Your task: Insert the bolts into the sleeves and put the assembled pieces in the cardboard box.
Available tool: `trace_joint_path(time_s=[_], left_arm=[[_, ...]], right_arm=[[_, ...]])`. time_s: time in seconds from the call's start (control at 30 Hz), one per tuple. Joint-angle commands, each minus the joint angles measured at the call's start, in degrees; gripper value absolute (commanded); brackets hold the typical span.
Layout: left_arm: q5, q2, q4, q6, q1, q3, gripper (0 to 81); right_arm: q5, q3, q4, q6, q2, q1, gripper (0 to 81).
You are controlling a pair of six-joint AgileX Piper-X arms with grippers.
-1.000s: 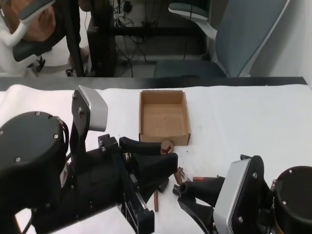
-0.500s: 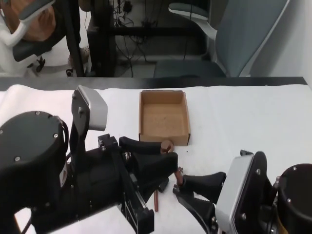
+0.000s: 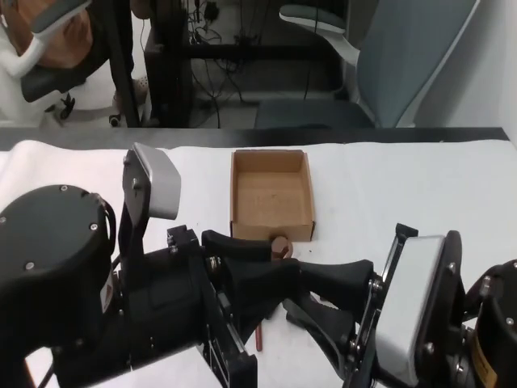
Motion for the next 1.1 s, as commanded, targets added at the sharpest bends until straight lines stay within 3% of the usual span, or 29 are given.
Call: trace_joint_path(time_s=[0.0,0.07,0.1,0.33,0.57,0.8,1.07], left_arm=[[-0.69,-0.26,-0.32,0.40,-0.08,-0.52,32.2],[-1.38,-0.26,-0.32,0.40,-0.08,-0.52,62.4],[-2.01,-0.26,-0.32,0.40,-0.08,-0.52,70.0],[-3.86,-0.26,2.56,4.85,0.15,-0.71,70.0],[-6.60,4.49,29.10,28.39,6.17,-6.79,63.6],[-10.87,18.62,44.19,38.05,12.46,-18.14,64.8],[-19.28,32.92,55.84,49.36,15.25,-26.82,64.8]], right_arm=[[-0.43,-0.14,-2.75,2.59,-0.09,0.20,0.6],[0.50,-0.14,-1.87,4.32,-0.09,0.20,0.6],[1.18,-0.14,-1.57,4.46,-0.09,0.09,0.6],[12.17,-0.89,2.13,5.77,-0.09,-1.26,0.6],[10.80,-12.54,19.34,7.25,3.80,-10.46,0.6],[4.78,-29.64,33.75,7.83,19.74,-19.04,0.6],[2.33,-48.38,39.71,9.78,41.40,-24.67,0.6]])
